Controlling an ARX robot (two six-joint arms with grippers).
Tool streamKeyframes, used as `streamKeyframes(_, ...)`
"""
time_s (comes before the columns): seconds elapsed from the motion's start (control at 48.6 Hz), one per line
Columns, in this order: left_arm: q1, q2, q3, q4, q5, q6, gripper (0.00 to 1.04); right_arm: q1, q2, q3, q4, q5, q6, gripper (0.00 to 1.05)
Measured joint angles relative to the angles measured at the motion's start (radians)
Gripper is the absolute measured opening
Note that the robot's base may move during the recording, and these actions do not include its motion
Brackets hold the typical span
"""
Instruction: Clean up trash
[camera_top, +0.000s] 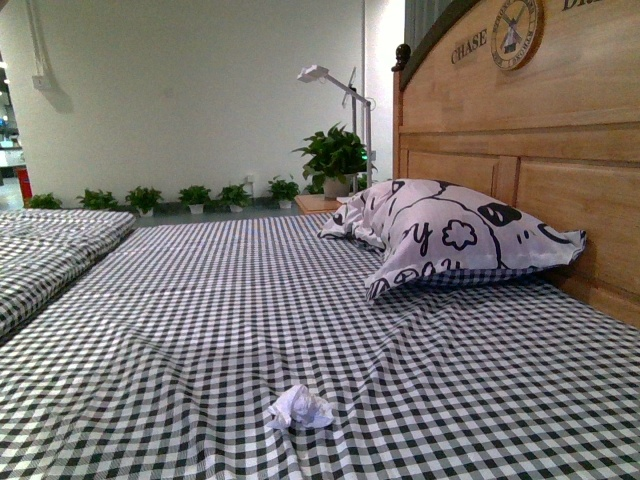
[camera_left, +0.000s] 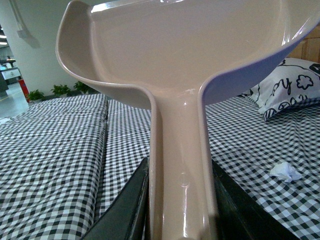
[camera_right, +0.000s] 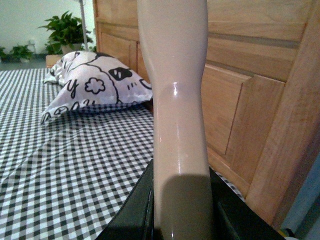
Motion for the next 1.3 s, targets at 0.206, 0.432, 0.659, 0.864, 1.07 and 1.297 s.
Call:
streamKeyframes(0.206, 0.104, 0.133, 0.195, -0.583, 0.208, 0.249, 0.29, 0.0, 0.001, 0.0, 0.0, -0.004, 0.0, 0.2)
streamKeyframes(0.432, 0.206, 0.486, 0.342, -0.885, 0.299, 0.781, 0.29, 0.0, 0.001, 0.0, 0.0, -0.004, 0.0, 0.2)
streamKeyframes(0.659, 0.181, 0.758, 0.426, -0.825, 0.25, 1.155, 0.29, -0.002, 0.001, 0.0, 0.0, -0.003, 0.0, 0.2)
streamKeyframes(0.864, 0.117, 0.825, 0.452, -0.878, 0.262, 1.355, 0.29, -0.002, 0.001, 0.0, 0.0, -0.004, 0.0, 0.2)
streamKeyframes(1.07, 0.004, 0.858, 0.463, -0.852, 0.233, 1.411, 0.29, -0.002, 0.001, 0.0, 0.0, -0.004, 0.0, 0.2)
streamKeyframes(1.297, -0.109, 0.929, 0.467, -0.716, 0.171, 1.399, 0.29, -0.002, 0.001, 0.0, 0.0, -0.004, 0.0, 0.2)
